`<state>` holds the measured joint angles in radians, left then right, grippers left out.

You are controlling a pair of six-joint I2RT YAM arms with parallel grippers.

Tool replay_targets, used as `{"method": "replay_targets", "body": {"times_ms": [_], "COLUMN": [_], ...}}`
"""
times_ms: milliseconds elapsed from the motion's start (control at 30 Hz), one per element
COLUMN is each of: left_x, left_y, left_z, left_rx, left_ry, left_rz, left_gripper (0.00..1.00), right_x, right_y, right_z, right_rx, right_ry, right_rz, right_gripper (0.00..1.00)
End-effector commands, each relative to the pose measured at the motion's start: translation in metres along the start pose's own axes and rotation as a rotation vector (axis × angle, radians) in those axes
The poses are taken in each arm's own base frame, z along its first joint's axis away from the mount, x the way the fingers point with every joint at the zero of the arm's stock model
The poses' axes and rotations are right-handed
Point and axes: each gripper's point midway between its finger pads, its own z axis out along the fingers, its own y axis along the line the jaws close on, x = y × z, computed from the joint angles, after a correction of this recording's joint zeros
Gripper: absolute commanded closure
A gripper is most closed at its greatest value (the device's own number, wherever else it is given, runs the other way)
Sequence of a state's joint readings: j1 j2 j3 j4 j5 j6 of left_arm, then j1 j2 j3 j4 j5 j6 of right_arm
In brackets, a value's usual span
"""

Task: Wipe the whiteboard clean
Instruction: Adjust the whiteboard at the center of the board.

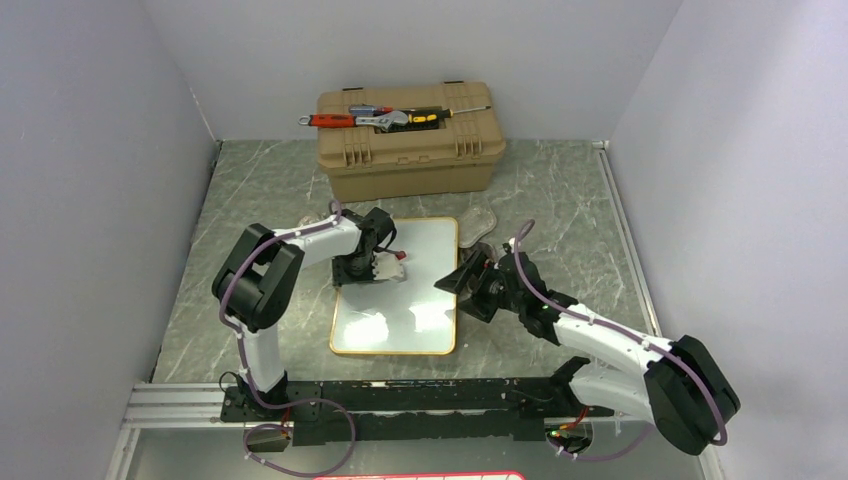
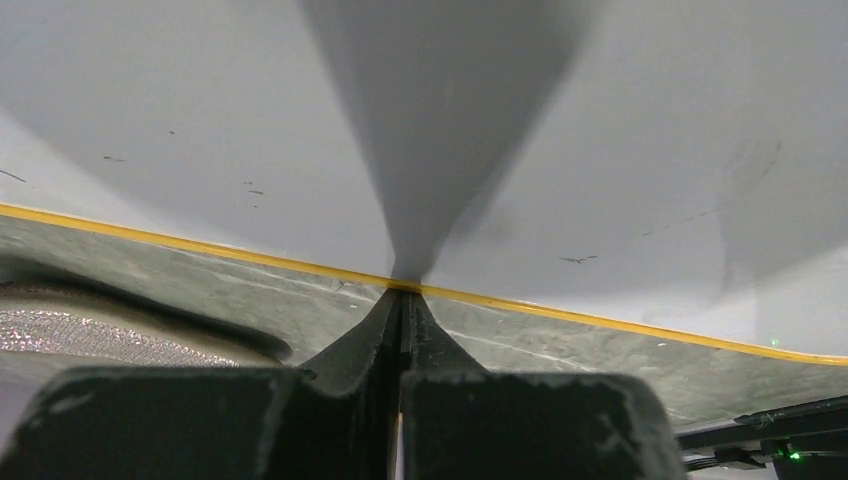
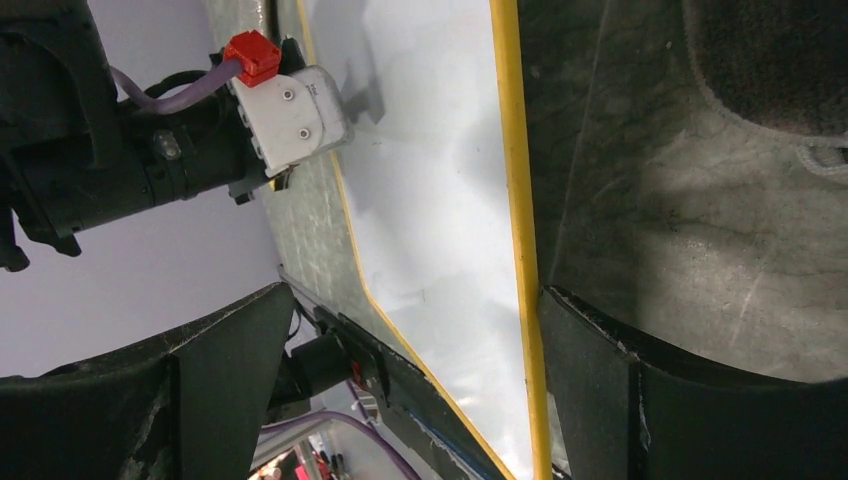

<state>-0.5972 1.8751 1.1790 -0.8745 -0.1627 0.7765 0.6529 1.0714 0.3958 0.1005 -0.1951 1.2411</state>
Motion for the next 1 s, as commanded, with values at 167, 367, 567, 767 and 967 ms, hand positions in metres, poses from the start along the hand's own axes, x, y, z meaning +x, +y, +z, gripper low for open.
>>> {"method": "replay_targets", "body": {"times_ms": [167, 367, 567, 767, 967], "left_x": [-0.155, -0.132, -0.086, -0.048, -0.053], "left_y": [-0.032, -0.033, -0.020, -0.005, -0.018], "left_z": [-0.005, 0.002, -0.007, -0.012, 0.008], "left_rx": [0.150, 0.142, 0.111, 0.085, 0.149], "left_ry": [-0.567, -0.527, -0.510, -0.493, -0.496], "left_rz": [0.081, 0.066, -0.003, -0.054, -0.060], "left_gripper": [0.94, 0.94, 0.94, 0.94, 0.94], "right_x": [-0.022, -0.040, -0.059, -0.064, -0.052], "right_y": [0.051, -0.006, -0.060, -0.076, -0.082], "right_z": [-0.018, -0.008, 0.000, 0.007, 0.016], "right_rx": [-0.245, -0.002, 0.269, 0.275, 0.170], "right_ry": [-0.007, -0.021, 0.019, 0.036, 0.075], "right_rz": [0.022, -0.033, -0.146, -0.143, -0.094], "right_gripper": [0.05, 0.05, 0.06, 0.06, 0.08]}}
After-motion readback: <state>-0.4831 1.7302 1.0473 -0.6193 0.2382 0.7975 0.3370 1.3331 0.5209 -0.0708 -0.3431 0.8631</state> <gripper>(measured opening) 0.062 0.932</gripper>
